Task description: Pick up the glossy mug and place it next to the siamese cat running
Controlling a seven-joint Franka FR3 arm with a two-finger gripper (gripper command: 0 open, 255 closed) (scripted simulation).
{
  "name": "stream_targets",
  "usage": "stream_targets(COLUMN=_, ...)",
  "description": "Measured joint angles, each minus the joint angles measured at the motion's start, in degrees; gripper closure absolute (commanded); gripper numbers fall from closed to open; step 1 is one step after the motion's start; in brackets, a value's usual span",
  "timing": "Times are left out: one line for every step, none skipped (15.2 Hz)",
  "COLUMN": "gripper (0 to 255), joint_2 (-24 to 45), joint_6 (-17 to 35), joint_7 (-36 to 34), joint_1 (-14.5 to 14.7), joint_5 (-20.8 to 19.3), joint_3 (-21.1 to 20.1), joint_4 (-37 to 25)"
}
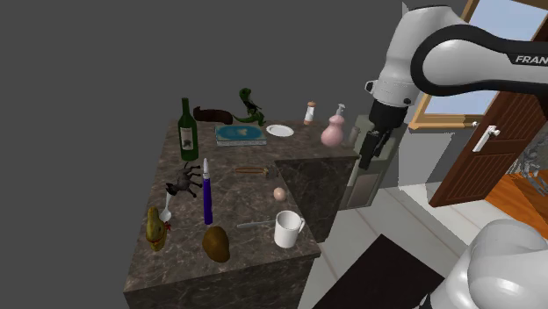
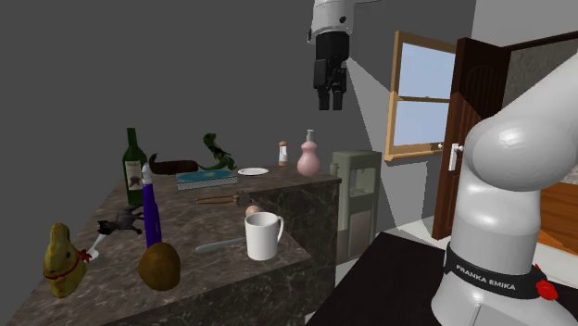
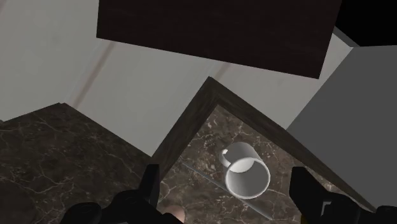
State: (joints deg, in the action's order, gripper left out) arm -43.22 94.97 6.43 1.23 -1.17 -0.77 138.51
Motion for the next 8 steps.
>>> stream_targets(gripper=0, joint_2=0.0, joint_6=0.0, joint_7=0.0, joint_1=0.0, joint_5=0.0, joint_3=0.0, joint_4=0.0)
stream_targets(gripper=0, joint_2=0.42, joint_6=0.88, joint_7=-0.21, joint_1=0.07, joint_5=0.09, joint_3=-0.18, joint_4=0.43)
stream_targets(gripper=0, joint_2=0.77, joint_6=2.41, joint_7=-0.55, joint_1=0.2, joint_5=0.27, joint_3=-0.47, joint_4=1.56)
stream_targets(gripper=0, joint_2=1.69, joint_6=4.06, joint_7=-1.14, joint_1=0.42, joint_5=0.58, joint_3=-1.0, joint_4=2.21)
stream_targets(gripper=0, joint_2=2.24, joint_6=5.78, joint_7=-1.84, joint_1=0.71, joint_5=0.95, joint_3=-1.64, joint_4=3.28)
stream_targets(gripper=0, joint_2=3.31, joint_6=7.84, joint_7=-2.36, joint_1=0.9, joint_5=1.18, joint_3=-2.12, joint_4=4.18)
stream_targets(gripper=0, joint_2=4.37, joint_6=9.99, joint_7=-3.25, joint_1=1.26, joint_5=1.63, joint_3=-2.92, joint_4=5.16)
stream_targets(gripper=0, joint_2=5.24, joint_6=12.01, joint_7=-3.97, joint_1=1.54, joint_5=1.97, joint_3=-3.56, joint_4=6.21)
